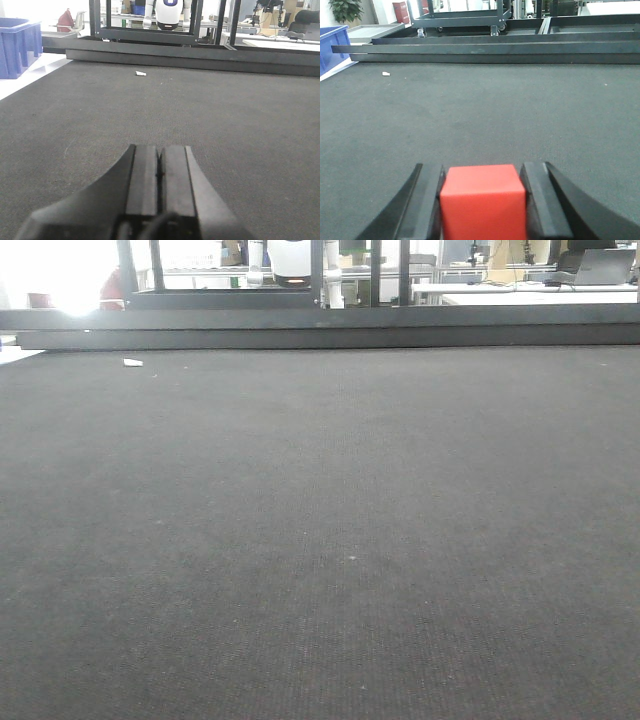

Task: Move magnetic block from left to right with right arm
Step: 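Hold the red cube in the right gripper while the base turns away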

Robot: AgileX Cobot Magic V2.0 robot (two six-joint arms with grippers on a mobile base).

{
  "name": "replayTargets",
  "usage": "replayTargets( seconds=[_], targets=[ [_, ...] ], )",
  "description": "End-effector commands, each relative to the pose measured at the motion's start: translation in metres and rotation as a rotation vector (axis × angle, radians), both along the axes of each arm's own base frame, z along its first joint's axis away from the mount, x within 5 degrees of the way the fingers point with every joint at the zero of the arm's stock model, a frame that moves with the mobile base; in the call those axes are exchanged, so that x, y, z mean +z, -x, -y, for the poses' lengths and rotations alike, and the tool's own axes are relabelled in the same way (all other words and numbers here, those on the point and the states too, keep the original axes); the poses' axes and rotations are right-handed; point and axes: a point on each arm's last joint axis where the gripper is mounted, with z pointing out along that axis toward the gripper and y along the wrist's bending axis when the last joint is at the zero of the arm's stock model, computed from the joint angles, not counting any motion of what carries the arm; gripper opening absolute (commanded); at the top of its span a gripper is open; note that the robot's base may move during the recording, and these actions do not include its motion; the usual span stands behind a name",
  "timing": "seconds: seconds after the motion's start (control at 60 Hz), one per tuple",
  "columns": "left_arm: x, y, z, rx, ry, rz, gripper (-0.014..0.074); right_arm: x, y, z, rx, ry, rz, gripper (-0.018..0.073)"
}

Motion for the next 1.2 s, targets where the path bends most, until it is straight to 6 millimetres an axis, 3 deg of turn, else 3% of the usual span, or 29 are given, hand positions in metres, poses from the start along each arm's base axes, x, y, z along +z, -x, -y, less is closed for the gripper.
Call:
replayTargets(
  seconds=[0.0, 1.184],
  targets=[
    [0.0058, 0.0016, 0.0, -0.003, 0.015, 0.097, -0.0116, 0.0154, 0.0007, 0.0001, -0.002, 0.005, 0.104, 0.0162],
    [0.0058, 0.0016, -0.0007, 0.01, 0.015, 0.097, -0.0116, 0.0154, 0.0007, 0.0001, -0.002, 0.005, 0.104, 0.0162]
  ],
)
